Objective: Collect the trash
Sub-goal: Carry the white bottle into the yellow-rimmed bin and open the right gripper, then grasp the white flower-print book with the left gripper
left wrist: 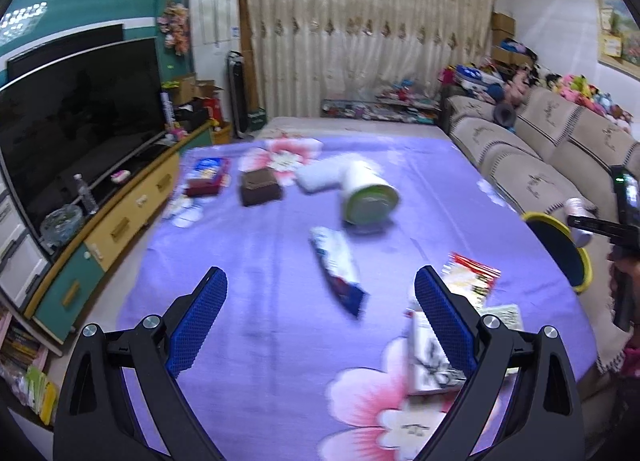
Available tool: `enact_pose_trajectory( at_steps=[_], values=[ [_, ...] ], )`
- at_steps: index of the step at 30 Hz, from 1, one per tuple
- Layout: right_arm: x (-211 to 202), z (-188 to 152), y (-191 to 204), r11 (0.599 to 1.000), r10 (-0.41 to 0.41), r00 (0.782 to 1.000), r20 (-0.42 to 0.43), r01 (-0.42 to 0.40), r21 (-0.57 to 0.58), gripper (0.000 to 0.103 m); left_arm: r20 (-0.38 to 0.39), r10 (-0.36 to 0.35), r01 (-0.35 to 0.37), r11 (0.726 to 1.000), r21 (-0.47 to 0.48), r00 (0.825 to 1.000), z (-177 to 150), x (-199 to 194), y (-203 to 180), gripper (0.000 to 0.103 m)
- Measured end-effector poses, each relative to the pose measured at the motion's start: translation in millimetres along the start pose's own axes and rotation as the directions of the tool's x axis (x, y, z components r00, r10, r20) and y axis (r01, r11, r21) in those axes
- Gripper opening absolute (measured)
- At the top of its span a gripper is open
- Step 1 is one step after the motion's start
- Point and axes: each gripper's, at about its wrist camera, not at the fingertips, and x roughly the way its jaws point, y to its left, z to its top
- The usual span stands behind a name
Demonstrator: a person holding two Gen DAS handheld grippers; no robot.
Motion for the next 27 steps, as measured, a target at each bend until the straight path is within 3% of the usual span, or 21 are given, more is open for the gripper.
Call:
enact_pose_trajectory(
  at_steps=[5, 9, 20, 27],
  values=[
    [50.2, -5.3, -31.7, 0.999, -0.032, 0.996, -0.081, 0.035, 0.036, 0.05, -0.041, -0.06, 0.062, 0.996, 0.058, 0.997, -5.9, 7.2, -40.3, 0.094],
    [65.0, -10.2, -45.8, 0.998, -0.028, 0.995, -0.093, 0.033, 0.051, 0.064, -0.069, -0.092, 0.098, 0.991, 0.09, 0.993, -10.3, 11.2, -68.0, 0.094],
    [11.1, -19.7, -37.4, 0.999, 0.016, 1.0, 0.006, -0.016, 0.042, 0.069, -0.142, -0.128, 0.145, 0.982, 0.118, 0.982, -28.3, 15.6, -102.1, 0.094],
    [-20.7, -27.5, -28.5, 0.998, 0.059, 0.997, 0.05, -0.06, 0.019, 0.07, -0.188, -0.156, 0.178, 0.978, 0.107, 0.97, -43.4, 26.2, -96.3, 0.094]
  ],
)
